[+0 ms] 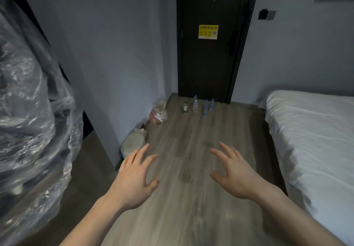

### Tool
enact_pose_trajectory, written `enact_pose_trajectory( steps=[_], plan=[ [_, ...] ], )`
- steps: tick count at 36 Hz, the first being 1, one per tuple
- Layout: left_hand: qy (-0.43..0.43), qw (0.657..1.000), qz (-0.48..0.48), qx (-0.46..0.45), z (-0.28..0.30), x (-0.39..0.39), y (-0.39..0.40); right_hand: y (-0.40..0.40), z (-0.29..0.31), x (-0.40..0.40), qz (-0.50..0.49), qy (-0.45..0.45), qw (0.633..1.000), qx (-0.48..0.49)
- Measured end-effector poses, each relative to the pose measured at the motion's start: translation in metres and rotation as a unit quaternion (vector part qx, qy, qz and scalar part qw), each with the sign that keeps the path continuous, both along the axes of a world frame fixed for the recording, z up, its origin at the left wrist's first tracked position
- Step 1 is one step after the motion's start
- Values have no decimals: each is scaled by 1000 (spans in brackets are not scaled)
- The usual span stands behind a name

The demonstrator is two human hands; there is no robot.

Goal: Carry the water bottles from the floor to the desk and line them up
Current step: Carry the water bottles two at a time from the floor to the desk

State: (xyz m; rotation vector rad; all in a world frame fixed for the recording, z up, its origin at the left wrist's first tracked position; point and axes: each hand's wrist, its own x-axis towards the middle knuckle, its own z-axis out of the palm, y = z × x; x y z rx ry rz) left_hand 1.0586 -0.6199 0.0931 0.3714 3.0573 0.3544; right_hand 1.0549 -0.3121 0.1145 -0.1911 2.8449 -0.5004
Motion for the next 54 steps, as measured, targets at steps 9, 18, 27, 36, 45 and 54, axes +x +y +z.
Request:
enact_pose_trajectory(
  steps=[9, 18, 27, 36, 45, 54],
  plan=[
    [-5, 1000, 12, -16, -18, -144, 35, 48, -22, -140, 4, -12, 1000, 13],
    [-16, 1000, -21, -5, -30, -326, 74, 99, -23, -289, -40, -5, 999, 33],
    [-5, 997, -83, 2, -21, -479, 161, 172, -37, -398, -101, 10, 995, 23],
    [-20, 994, -103, -15, -34, -612, 252, 257, -55, -533, -105, 0, 994, 13],
    [-21, 999, -41, -10, -44, -737, 336, 357, -52, -687, -54, 2, 998, 21],
    [-32, 999, 8, 6, -51, -837, 391, 412, -43, -828, 11, -19, 999, 23]
  ],
)
